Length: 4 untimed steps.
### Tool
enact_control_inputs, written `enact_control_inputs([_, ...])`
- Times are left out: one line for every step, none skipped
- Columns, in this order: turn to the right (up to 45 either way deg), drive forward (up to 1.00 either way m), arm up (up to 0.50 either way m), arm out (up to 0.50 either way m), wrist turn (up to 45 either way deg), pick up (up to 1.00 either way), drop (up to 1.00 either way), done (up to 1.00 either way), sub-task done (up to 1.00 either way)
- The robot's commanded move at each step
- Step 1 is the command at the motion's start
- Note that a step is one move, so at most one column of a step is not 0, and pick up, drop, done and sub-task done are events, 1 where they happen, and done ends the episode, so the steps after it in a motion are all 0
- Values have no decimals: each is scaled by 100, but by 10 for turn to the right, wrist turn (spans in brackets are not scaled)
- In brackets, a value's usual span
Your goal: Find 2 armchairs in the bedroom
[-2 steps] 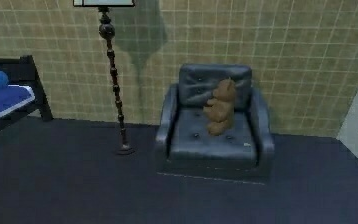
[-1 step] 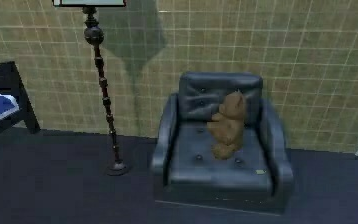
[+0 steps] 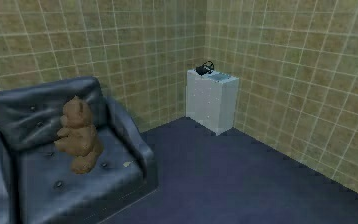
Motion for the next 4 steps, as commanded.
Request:
enact_control_inputs([120,0,0,0,0,0,0,0,0])
enact_control_inputs([0,30,0,0,0,0,0,0,0])
enact_control_inputs([-450,0,0,0,0,0,0,0,0])
enact_control_inputs([0,0,0,0,0,0,0,0,100])
